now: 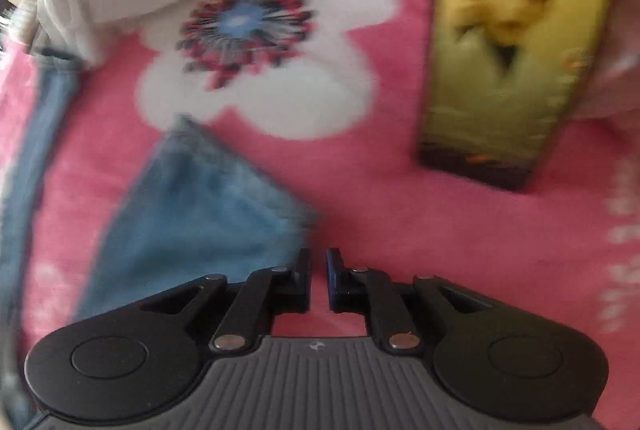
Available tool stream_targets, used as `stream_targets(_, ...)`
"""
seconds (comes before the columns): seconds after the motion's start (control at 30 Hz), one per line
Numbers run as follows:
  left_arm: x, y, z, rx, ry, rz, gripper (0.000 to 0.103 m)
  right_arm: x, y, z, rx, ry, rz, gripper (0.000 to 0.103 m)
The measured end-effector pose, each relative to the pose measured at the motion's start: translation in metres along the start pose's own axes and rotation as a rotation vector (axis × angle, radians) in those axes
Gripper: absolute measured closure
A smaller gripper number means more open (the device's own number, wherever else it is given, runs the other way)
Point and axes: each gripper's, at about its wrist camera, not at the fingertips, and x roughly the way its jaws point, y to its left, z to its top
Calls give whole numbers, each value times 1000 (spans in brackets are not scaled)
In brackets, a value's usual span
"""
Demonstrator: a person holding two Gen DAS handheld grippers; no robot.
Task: Fold clothes
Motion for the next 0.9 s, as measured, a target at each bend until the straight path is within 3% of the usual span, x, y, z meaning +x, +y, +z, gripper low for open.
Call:
stream_targets(0.1, -9, 10, 0, -45, -13, -30, 44, -36, 13, -2, -128, -124, -38, 91)
stream_targets(0.17, -17, 16, 1, -72, -36, -41, 44, -53, 34, -1, -241, -211, 6, 91)
stream_targets(0.23, -22, 25, 2, -122, -51, -53, 44, -57, 68, -5, -403, -243, 112, 90)
stream_targets(0.3, -25, 33, 3, -180, -59, -61, 43, -48, 110, -20, -584, -200, 226, 90)
stream_targets(0.4, -31, 44, -4, -295, -48, -62, 44, -22, 178, -59, -886, -56, 392, 90)
stream_targets(0.5, -39, 63, -24, -443, -27, -67, 44, 5, 219, -97, -1122, 46, 434, 91)
stream_targets(0.57, -46, 81, -45, -555, -18, -59, 44, 29, 226, -97, -1166, 44, 317, 92)
stream_targets(0.6, -51, 92, -58, -616, -15, -49, 43, 39, 226, -87, -1130, 52, 290, 103)
stream_targets(0.67, -60, 116, -88, -746, -14, -12, 43, 41, 216, -57, -942, 88, 301, 103)
stream_targets(0.7, -65, 129, -104, -816, -16, 15, 43, 34, 213, -48, -885, 52, 267, 102)
stream_targets(0.73, -69, 144, -124, -896, -21, 49, 42, 25, 215, -50, -895, -22, 205, 93)
stream_targets(0.8, -73, 170, -162, -1059, -23, 113, 41, 9, 227, -61, -962, -129, 125, 93)
stream_targets(0.9, -77, 209, -224, -1355, -60, 192, 39, -19, 261, -111, -1098, -133, 271, 88)
